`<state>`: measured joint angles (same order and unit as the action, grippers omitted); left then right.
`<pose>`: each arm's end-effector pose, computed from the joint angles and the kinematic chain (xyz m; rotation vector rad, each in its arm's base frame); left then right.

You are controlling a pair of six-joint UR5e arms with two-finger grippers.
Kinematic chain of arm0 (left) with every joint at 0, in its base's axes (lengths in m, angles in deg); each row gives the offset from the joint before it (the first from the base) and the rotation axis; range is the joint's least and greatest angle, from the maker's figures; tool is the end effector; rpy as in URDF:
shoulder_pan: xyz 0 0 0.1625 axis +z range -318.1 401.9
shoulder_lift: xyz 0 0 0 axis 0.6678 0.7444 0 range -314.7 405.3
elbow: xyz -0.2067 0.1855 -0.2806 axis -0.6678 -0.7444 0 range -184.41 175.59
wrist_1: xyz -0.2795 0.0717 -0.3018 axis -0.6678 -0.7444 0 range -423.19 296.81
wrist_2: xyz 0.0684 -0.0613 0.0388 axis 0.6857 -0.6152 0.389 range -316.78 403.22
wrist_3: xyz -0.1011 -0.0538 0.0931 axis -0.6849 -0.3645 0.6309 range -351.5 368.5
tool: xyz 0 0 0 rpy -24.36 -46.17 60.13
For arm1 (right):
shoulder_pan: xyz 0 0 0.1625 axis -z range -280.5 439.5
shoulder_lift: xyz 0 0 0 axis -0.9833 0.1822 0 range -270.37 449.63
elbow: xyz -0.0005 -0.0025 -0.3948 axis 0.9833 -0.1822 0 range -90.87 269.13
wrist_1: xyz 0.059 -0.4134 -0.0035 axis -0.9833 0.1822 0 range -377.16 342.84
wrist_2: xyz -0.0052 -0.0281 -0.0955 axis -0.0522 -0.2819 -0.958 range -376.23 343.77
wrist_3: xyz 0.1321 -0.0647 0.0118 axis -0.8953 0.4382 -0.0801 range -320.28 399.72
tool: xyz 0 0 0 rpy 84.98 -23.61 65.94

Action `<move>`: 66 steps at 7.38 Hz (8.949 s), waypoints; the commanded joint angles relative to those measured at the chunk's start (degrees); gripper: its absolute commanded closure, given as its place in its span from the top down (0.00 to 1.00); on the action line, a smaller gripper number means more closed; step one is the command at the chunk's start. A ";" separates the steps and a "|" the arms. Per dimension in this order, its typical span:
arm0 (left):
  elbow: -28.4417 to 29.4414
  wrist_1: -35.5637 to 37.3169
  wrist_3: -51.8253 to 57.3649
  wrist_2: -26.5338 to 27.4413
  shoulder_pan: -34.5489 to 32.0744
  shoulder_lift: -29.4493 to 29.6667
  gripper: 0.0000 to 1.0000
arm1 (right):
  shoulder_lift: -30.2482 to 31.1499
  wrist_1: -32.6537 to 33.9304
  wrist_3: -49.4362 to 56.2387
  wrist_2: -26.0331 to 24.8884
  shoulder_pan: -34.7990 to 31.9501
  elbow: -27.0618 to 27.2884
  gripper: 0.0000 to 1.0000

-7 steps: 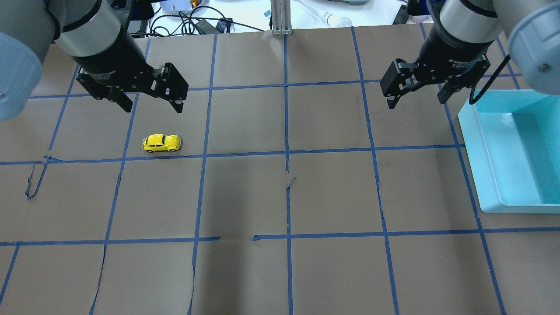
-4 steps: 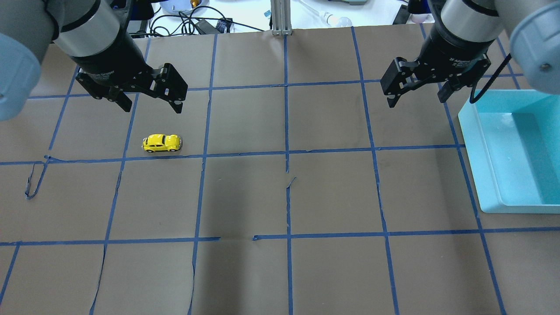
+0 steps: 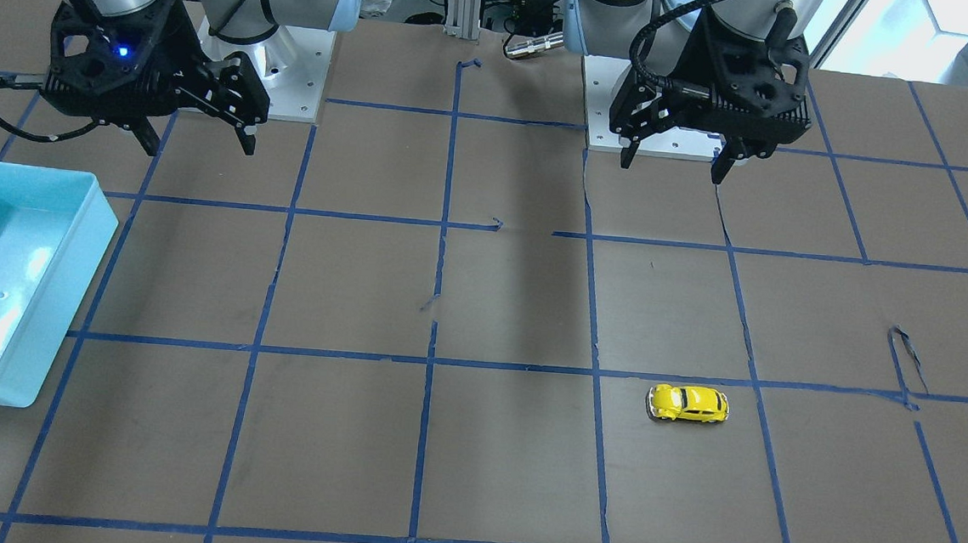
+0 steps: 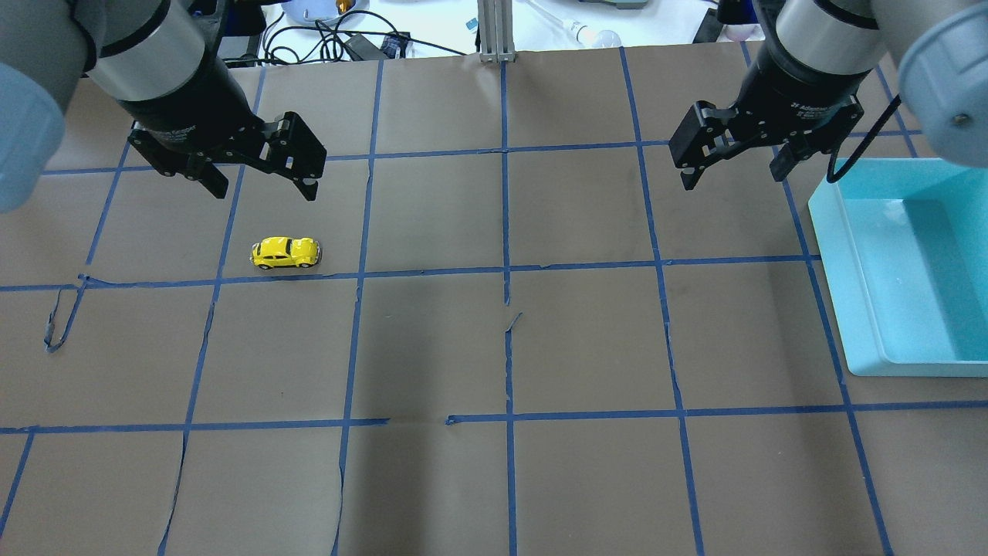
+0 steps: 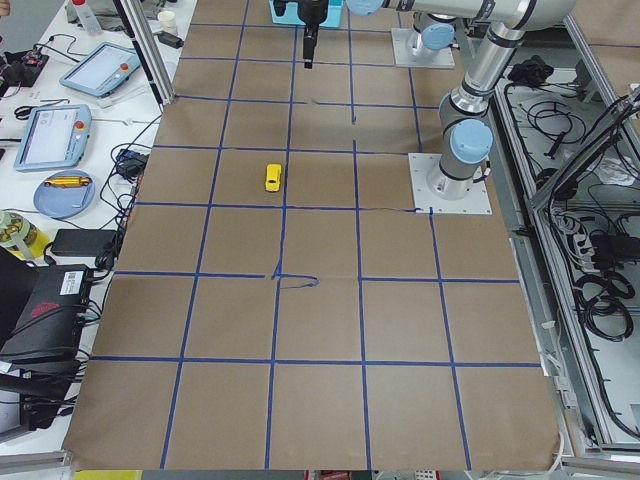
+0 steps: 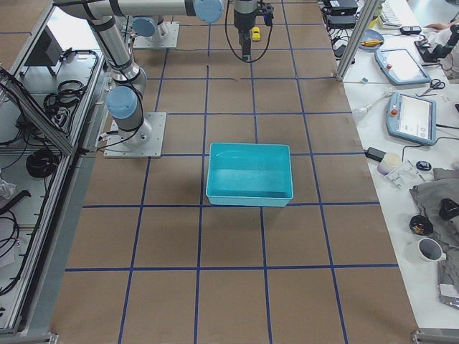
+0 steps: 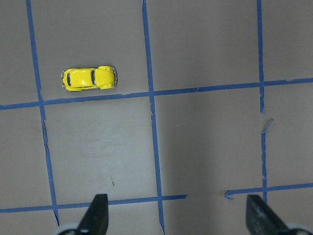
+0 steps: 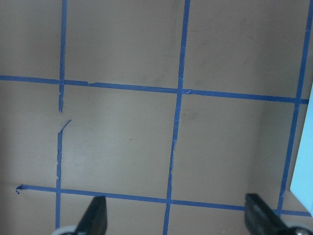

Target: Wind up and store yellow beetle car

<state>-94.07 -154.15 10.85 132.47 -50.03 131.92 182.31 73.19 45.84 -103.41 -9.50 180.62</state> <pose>-0.1511 -0.4735 0.4396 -0.1174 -3.1255 0.0751 0.1322 -0.4832 0.4204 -0.1393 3.0908 -0.0463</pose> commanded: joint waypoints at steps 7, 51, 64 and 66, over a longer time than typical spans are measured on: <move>-1.55 2.17 18.30 0.22 2.26 3.36 1.00 | -0.04 -0.17 0.03 0.17 -0.03 0.79 1.00; -14.93 40.86 105.91 1.45 18.18 28.96 0.00 | -0.04 -0.17 0.03 -0.45 0.15 1.32 1.00; -14.49 41.12 116.02 2.16 24.86 29.31 0.00 | -0.13 -0.88 0.03 -0.62 0.24 1.32 1.00; -14.31 41.39 116.39 2.68 26.70 29.48 0.00 | -0.13 -0.70 0.03 -0.62 0.24 1.32 1.00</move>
<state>-108.50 -112.90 126.94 134.85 -24.44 161.26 182.20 72.44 45.88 -104.03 -9.26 181.94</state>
